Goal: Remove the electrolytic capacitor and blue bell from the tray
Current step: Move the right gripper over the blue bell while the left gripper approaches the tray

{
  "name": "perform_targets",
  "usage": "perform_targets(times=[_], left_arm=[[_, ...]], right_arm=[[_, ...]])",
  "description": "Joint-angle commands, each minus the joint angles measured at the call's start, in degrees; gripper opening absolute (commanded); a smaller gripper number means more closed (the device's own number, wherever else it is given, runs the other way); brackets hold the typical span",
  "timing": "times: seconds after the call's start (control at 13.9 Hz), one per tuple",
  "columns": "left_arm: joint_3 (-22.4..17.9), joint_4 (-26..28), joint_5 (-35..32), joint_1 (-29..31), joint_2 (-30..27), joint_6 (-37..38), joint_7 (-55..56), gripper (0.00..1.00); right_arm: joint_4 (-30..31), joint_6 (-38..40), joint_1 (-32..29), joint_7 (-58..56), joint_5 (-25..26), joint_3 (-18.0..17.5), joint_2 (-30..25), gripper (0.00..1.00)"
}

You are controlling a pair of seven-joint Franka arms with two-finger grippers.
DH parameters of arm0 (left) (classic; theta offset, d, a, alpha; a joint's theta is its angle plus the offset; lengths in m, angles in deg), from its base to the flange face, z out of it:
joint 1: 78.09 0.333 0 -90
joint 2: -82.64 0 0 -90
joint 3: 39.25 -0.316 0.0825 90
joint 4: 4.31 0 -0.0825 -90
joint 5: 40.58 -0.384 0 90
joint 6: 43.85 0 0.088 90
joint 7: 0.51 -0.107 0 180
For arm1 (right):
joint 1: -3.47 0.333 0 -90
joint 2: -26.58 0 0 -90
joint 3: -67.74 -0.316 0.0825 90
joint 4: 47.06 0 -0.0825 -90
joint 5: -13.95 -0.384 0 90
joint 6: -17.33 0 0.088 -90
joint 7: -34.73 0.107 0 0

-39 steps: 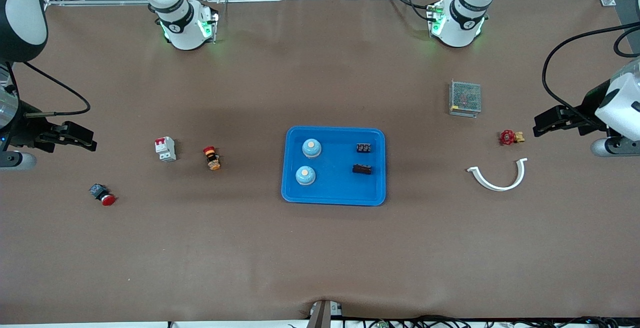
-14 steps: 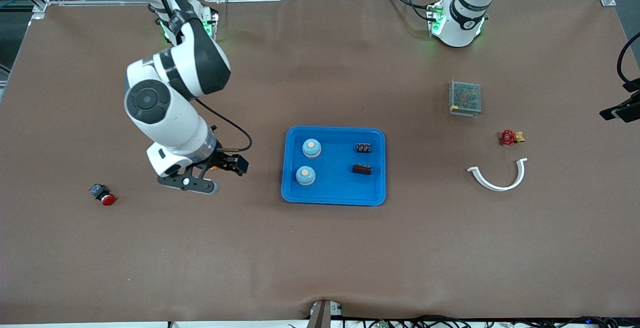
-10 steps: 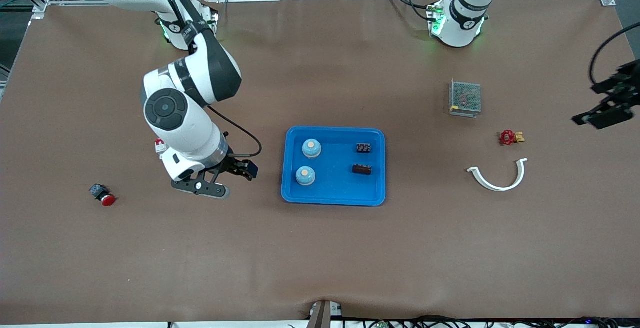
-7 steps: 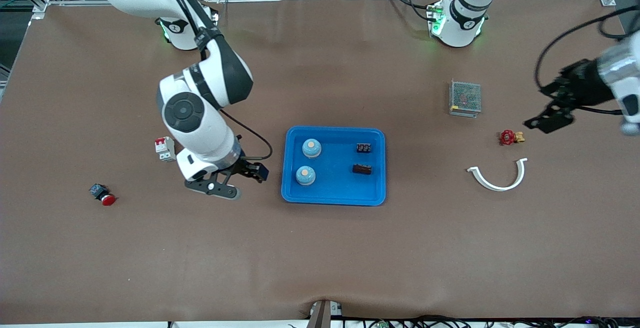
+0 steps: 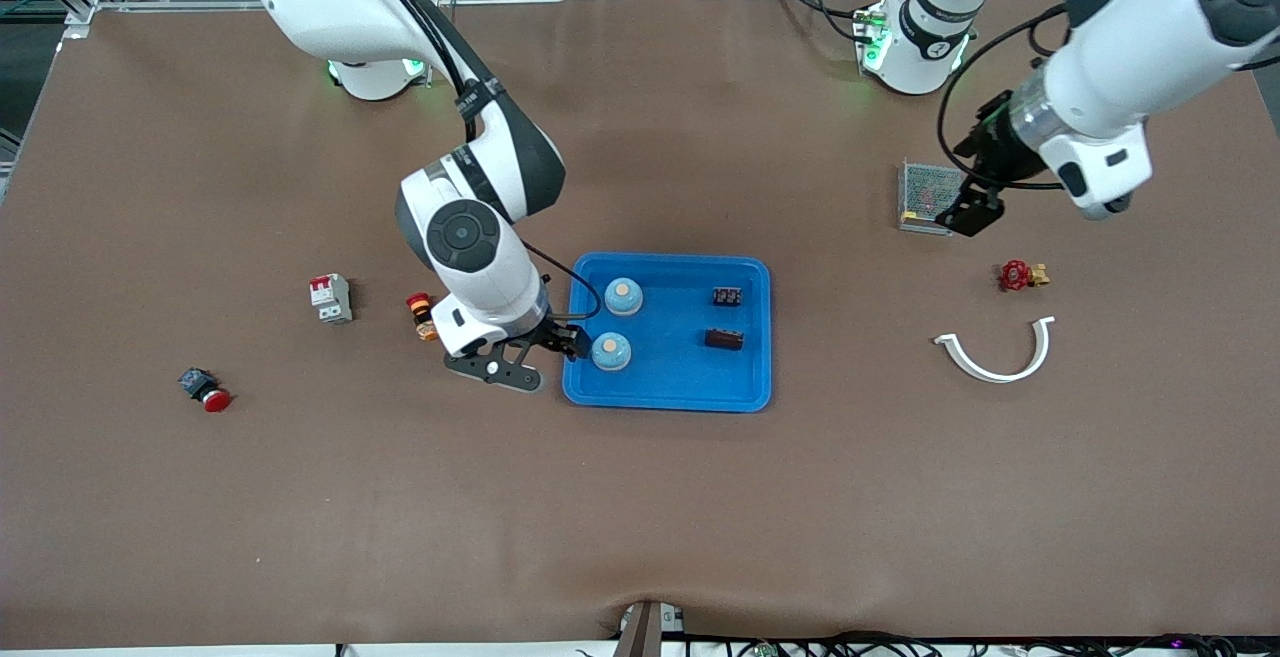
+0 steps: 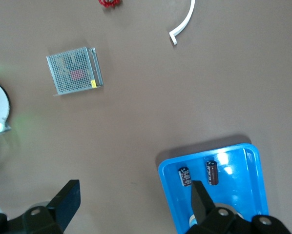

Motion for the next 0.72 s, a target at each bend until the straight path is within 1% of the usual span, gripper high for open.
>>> perform_targets(times=[0.0,0.22,0.36,0.43,0.57,0.65], left_arm=[[4.3,9.1,0.4,0.9,-5.4,-7.4,4.9,1.00],[8.3,13.3,0.5,0.9,-5.4,-12.6,9.5,1.00],[11.0,16.4,0.7,0.9,-5.5,-16.5,11.5,1.00],[12.0,17.8,0.7,0.9,-5.4,-18.7,11.8,1.00],[12.6,19.3,0.7,0.7,-5.2,-22.0,13.4,1.00],[13.9,20.0,0.8,0.8,-4.9,-23.3,14.0,1.00]], right_arm=[[-3.9,0.5,1.7,2.9,0.4,0.5,2.7,1.00],[-6.3,0.5,2.5,4.8,0.5,0.5,5.3,1.00],[-6.6,-0.3,3.8,4.8,0.9,0.6,6.7,1.00],[-6.7,-0.7,4.5,4.7,1.0,0.6,7.4,1.00],[-7.4,-1.0,5.1,4.7,1.1,0.6,8.7,1.00],[-7.5,-1.2,5.4,4.7,1.1,0.6,9.3,1.00]])
